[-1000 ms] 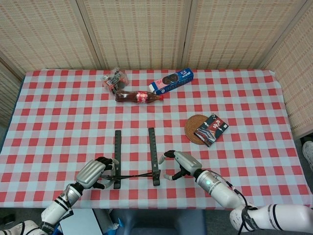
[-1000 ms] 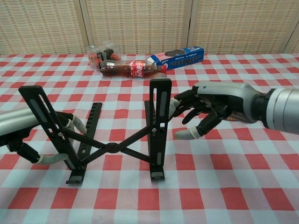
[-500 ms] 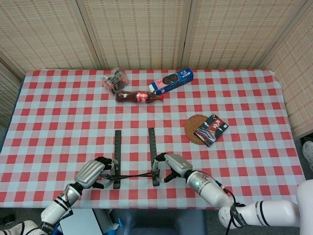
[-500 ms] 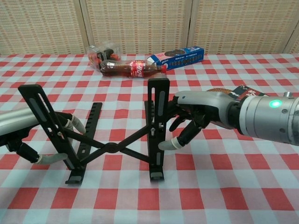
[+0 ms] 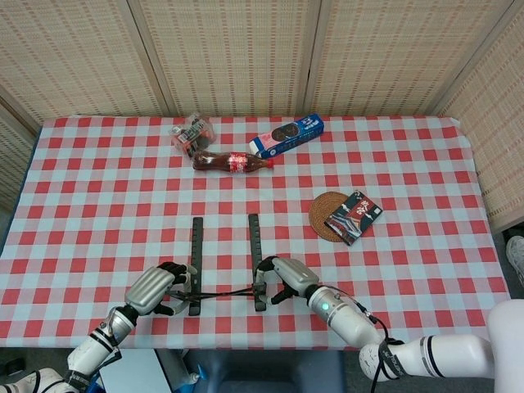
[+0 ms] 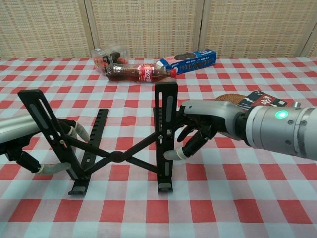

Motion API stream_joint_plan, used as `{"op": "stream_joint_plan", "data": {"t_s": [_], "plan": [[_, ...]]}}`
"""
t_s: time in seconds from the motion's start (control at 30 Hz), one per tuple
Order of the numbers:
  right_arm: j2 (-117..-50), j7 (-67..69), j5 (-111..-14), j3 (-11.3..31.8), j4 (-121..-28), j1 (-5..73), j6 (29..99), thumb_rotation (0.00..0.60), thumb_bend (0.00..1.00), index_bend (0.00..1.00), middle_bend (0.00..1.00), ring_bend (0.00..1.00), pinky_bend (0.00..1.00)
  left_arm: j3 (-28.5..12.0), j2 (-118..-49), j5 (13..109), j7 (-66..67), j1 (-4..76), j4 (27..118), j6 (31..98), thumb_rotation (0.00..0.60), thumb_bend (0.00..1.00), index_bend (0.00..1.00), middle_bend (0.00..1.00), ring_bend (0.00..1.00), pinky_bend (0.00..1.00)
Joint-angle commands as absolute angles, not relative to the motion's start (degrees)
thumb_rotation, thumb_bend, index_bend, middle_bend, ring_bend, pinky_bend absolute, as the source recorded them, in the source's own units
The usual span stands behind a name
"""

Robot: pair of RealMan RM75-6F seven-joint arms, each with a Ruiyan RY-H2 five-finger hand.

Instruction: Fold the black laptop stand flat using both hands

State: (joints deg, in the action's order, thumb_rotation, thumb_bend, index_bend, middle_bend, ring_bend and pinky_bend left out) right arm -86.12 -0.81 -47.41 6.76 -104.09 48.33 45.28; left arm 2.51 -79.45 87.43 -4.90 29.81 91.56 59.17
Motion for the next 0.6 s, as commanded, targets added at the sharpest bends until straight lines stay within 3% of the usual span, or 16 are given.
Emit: {"op": "stream_joint_plan", "data": {"t_s": [0.03,0.17,0.47,0.6], "plan": [[-86.2,-1.0,-47.2,6.8,-104.1,48.4,45.1,0.600,0.31,0.53,0.32,0.15,0.18,2.5,-79.5,87.4,-4.9,29.8,91.5,59.1,0.600,0.37,0.57,0.26,0.26,0.22],[-86.3,-1.3,-46.8,6.9,-104.0,48.5,44.8,0.600,0.37,0.55,0.33,0.15,0.18,2.5,-79.5,87.4,-4.9,29.8,91.4,59.2,0.600,0.37,0.57,0.26,0.26,0.22],[-86.1,-1.8,-46.7,7.1,-104.5,48.3,44.9,0.600,0.38,0.57,0.33,0.15,0.18,2.5,-79.4,87.4,-4.7,30.0,91.3,59.1,0.600,0.37,0.56,0.26,0.26,0.22],[-85.6,-1.7,-47.4,7.2,-105.1,48.0,45.1,0.600,0.35,0.54,0.29,0.15,0.18,2.7,-79.0,87.8,-4.3,29.9,91.6,59.2,0.599,0.37,0.48,0.26,0.25,0.22]]}}
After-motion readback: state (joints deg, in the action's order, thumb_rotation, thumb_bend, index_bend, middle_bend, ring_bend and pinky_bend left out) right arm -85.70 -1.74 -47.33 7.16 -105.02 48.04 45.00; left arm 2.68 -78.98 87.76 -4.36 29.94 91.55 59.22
